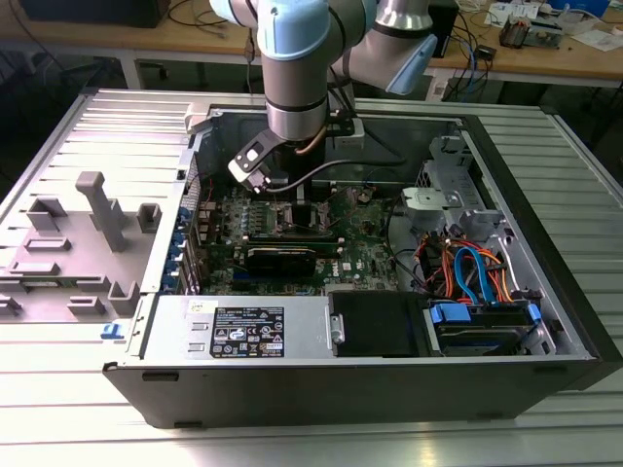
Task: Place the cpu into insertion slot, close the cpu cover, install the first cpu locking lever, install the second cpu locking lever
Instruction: 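Place the cpu into insertion slot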
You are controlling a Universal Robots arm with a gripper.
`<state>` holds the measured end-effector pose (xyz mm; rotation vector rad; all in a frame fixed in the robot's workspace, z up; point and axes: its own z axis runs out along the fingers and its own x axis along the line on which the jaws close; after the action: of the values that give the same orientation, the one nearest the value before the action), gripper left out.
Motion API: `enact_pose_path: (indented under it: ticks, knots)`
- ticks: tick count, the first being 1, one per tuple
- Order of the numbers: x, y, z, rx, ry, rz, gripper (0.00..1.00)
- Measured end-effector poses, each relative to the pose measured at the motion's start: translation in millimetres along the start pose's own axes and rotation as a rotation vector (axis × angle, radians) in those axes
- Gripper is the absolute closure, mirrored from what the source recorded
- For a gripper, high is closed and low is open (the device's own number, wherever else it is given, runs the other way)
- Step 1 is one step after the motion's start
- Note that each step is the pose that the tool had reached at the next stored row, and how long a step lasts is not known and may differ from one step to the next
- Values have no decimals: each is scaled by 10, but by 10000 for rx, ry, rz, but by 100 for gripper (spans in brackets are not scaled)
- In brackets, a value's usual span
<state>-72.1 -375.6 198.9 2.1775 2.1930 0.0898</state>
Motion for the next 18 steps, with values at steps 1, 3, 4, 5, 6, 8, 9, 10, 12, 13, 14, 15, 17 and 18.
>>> enact_pose_path:
  ticks: [1,3,4,5,6,8,9,10,12,13,14,15,17,18]
  knots:
    - [0,0,0,1,0,0,46]
    - [0,0,0,0,1,0,46]
    - [0,0,0,0,1,0,46]
    - [0,0,0,0,1,0,46]
    - [0,0,1,0,1,0,46]
    - [0,0,1,0,1,0,46]
    - [0,0,1,0,1,0,46]
    - [0,0,1,-1,1,0,46]
    - [1,-1,4,-3,7,0,45]
    - [1,-1,4,-3,6,1,45]
    - [1,0,3,-2,4,0,38]
    - [0,-1,2,-1,2,0,38]
    - [0,-1,2,0,1,0,38]
    - [0,-1,2,0,1,0,38]
